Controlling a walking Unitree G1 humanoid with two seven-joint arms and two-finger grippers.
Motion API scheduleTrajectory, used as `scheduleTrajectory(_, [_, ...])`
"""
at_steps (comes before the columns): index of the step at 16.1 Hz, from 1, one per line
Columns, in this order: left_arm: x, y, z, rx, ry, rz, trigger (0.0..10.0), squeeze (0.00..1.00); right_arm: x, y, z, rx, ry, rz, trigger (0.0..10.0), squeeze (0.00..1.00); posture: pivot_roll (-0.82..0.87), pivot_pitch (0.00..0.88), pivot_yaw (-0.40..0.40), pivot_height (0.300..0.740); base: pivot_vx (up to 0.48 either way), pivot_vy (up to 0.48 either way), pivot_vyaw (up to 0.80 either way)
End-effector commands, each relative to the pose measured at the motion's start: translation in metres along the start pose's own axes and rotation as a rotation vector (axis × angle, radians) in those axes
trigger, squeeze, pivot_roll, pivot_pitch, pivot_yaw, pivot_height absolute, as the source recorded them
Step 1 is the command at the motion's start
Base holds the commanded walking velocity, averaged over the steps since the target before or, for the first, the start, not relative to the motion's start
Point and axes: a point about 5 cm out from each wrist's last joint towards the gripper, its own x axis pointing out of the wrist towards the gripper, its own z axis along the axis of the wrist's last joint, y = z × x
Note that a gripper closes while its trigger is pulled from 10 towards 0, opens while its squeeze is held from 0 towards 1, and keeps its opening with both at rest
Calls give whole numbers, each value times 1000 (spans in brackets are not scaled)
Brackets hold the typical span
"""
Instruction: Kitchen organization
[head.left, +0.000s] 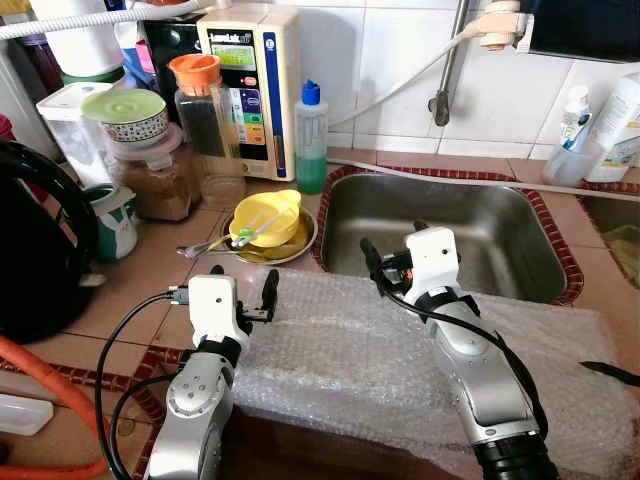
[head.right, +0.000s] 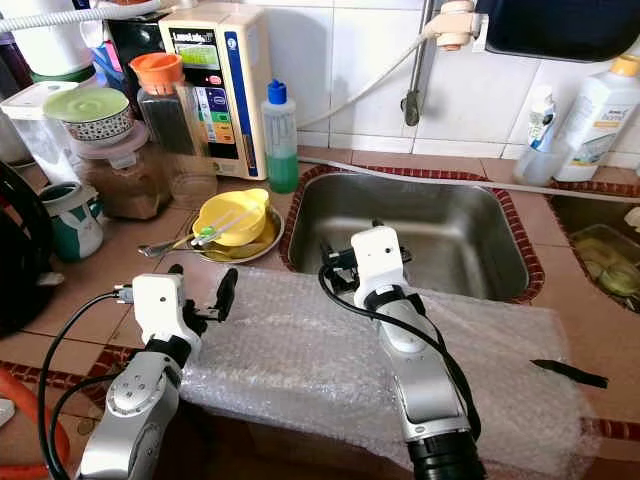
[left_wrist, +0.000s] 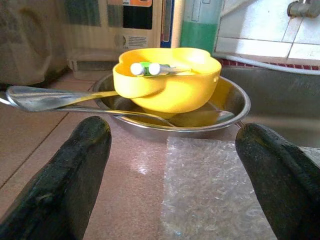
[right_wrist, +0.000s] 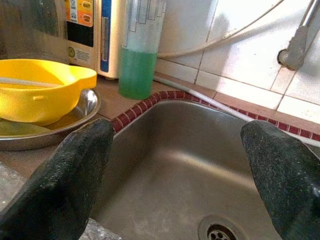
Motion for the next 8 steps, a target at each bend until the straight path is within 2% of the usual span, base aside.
scheduleTrajectory(1, [5,-3,7,5,-16,-35,10000,0,-2,-4,0,-1,-3,-30,10000,0,-174,28,53,740,0,0,0])
scheduleTrajectory(8, [14,-11,13,-5,-15,-135,10000,0,-14,-18,0,-17,-19,-122,10000,0,-262,28,114,740,0,0,0])
